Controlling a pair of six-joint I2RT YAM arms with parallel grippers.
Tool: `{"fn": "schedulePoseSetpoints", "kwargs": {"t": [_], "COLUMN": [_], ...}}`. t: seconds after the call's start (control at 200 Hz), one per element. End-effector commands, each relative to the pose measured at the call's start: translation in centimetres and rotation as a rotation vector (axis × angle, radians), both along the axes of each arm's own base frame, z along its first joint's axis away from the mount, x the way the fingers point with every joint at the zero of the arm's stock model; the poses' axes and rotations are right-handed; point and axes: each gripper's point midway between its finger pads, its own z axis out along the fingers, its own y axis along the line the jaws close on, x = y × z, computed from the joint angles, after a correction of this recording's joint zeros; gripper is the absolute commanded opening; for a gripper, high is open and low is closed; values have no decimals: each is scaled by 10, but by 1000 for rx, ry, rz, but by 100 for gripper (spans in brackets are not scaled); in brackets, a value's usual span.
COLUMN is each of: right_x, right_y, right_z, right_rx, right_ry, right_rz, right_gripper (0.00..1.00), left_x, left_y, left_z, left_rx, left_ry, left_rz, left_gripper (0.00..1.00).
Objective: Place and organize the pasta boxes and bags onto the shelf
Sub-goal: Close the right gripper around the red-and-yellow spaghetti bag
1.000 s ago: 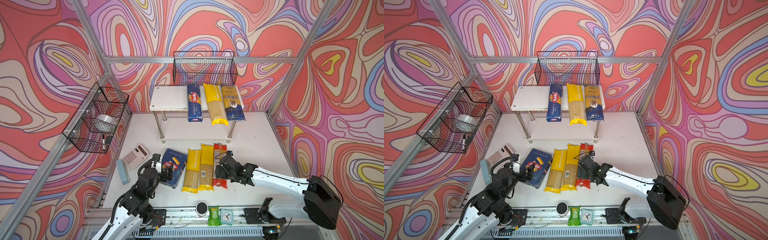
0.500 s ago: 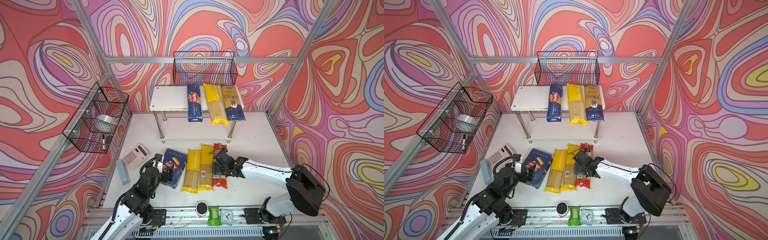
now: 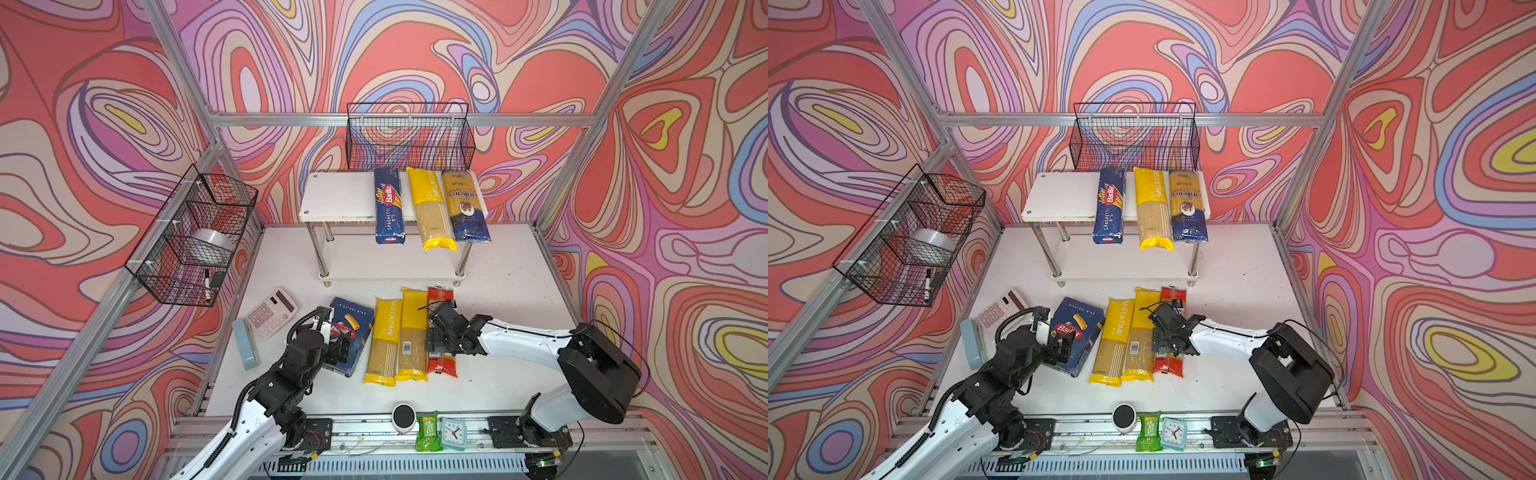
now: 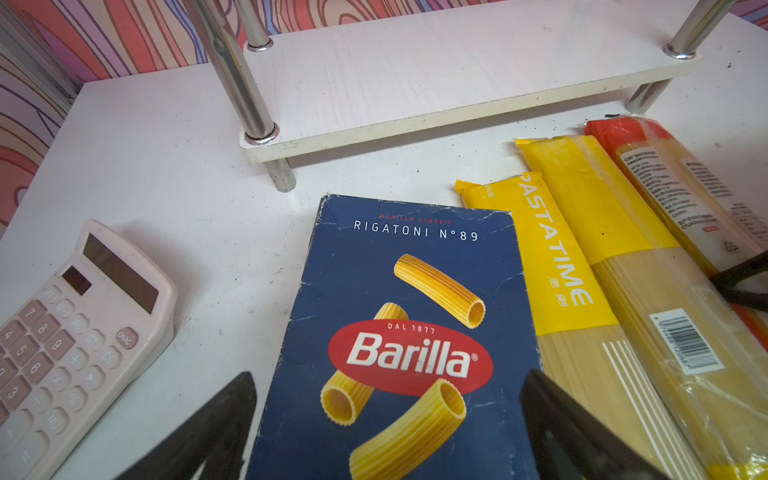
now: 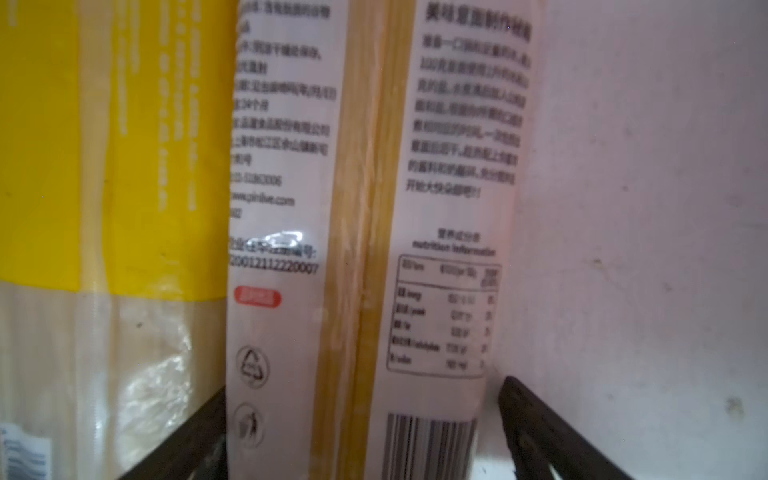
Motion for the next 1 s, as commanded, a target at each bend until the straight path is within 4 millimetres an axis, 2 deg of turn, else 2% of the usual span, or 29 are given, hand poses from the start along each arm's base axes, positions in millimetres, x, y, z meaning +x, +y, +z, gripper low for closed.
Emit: {"fn": "schedulePoseSetpoints", "kwargs": {"t": [0.0, 0.07, 0.21, 0.351, 0.426, 0.736, 0.997], "right_x": [-16, -21, -22, -16, -13, -5, 0], "right_y": [-25, -29, -17, -30, -31, -18, -17], "right_z": [-9, -4, 22, 52, 59, 48, 37], "right_rx": [-14, 4, 92, 47, 28, 19, -10], "right_ry": [53, 46, -1, -79, -95, -64, -56], "right_rz": [-43, -45, 24, 21, 33, 75, 90], "right_gripper": [98, 98, 98, 98, 98, 98, 98], "left_x": [4, 4, 4, 4, 4, 5, 5], "left_y": [-4, -4, -4, -4, -4, -4, -4], "left_z": [22, 22, 22, 22, 21, 22, 21], "left_rx": [-31, -31, -29, -30, -28, -29, -28], "left_ry": [-59, -58, -58, -57, -56, -57, -53], "left_rz": [-10, -10, -9, -11, -9, -8, -7], "left_gripper": [100, 100, 100, 100, 100, 100, 100]}}
